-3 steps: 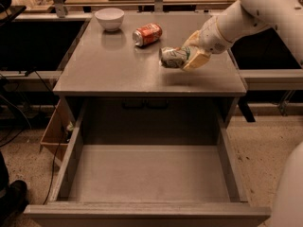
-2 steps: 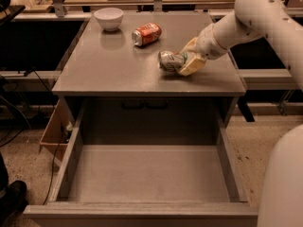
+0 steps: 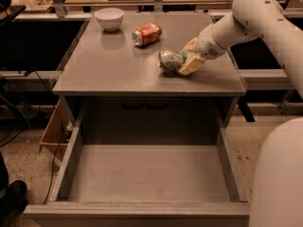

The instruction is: Pick 7up can from top drawer and place on counter

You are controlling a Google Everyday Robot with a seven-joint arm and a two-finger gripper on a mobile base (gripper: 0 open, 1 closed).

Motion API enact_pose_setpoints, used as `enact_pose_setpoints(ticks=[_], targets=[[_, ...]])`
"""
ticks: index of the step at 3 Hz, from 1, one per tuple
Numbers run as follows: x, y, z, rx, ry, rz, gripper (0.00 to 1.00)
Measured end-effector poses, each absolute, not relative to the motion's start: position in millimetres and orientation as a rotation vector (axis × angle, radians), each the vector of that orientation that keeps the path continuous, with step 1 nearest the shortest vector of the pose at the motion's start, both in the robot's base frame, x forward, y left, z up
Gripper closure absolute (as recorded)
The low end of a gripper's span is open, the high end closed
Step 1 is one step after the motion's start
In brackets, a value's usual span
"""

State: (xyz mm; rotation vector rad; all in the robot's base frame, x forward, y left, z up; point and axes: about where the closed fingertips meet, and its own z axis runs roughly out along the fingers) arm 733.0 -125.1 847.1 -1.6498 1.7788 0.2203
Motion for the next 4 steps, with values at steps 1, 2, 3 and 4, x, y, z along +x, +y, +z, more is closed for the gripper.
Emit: enact_pose_setpoints(ticks=[1,2,3,4], targets=[[736.7,-120.6,844.2,-1.661,1.797,0.232,0.04],[736.9,-120.6,846.2,-1.661,1.797,0.232,0.00],[737.2,-116.6,848.2,-1.675,1.800,0.240,0.00],[715.3,-114.5,868.1,-1.683,1.705,0.306,0.00]])
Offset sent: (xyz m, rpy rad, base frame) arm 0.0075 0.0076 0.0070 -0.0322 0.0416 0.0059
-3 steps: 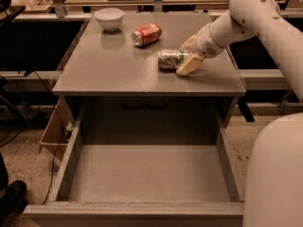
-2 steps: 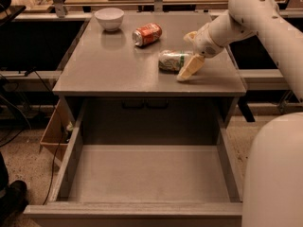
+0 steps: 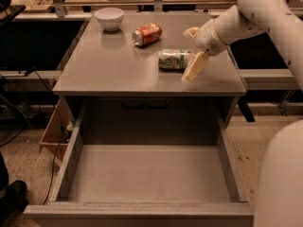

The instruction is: Pick 7up can from top drawer and place on counter

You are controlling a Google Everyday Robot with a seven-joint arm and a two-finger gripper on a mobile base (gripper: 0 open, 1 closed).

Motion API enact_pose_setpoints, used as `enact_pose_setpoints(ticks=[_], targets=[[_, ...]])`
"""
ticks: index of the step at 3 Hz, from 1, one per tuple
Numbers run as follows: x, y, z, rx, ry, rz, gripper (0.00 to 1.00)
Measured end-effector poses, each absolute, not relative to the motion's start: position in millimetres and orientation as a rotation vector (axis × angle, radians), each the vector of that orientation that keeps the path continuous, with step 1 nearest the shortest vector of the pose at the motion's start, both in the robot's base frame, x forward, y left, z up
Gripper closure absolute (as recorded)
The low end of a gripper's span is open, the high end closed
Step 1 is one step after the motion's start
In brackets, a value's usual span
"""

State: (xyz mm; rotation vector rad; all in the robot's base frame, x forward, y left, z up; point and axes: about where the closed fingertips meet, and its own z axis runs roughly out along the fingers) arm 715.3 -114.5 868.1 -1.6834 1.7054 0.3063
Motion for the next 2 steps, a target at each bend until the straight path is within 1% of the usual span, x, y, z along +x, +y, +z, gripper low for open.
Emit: enact_pose_setpoints(ticks=[1,2], targets=[[691.0,-118.0,881.3,-1.676,1.628,0.355,0.00],[658.7,-134.4,904.6,-1.647,1.542,0.348,0.00]])
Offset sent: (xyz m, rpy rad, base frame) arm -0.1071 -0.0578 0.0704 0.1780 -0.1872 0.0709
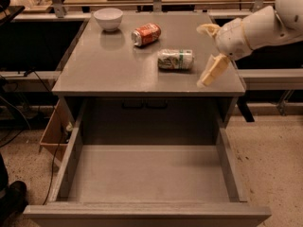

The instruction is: Pick 7up can from top drawer and place on counter

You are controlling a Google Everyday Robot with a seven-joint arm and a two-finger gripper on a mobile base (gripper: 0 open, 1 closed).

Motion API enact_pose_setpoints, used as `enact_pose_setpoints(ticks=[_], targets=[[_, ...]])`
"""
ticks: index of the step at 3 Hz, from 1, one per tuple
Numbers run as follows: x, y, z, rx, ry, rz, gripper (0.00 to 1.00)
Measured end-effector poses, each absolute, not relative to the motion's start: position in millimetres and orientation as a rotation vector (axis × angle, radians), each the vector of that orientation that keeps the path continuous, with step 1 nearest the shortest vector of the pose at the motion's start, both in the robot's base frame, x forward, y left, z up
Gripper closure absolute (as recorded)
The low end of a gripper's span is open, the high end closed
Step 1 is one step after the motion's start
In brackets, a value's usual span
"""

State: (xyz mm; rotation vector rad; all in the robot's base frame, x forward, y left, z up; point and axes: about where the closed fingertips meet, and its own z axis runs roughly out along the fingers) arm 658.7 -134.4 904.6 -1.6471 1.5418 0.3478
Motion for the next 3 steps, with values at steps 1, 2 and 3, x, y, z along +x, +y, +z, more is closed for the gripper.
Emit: enact_pose_setpoints(ticks=[1,2,3], targets=[[629.0,-171.0,926.7,-1.623,1.484,0.265,0.00],[604.8,-210.7,939.8,-1.611,1.462,0.182,0.00],[602.1,-217.7,939.6,-1.608,1.463,0.171,0.00]])
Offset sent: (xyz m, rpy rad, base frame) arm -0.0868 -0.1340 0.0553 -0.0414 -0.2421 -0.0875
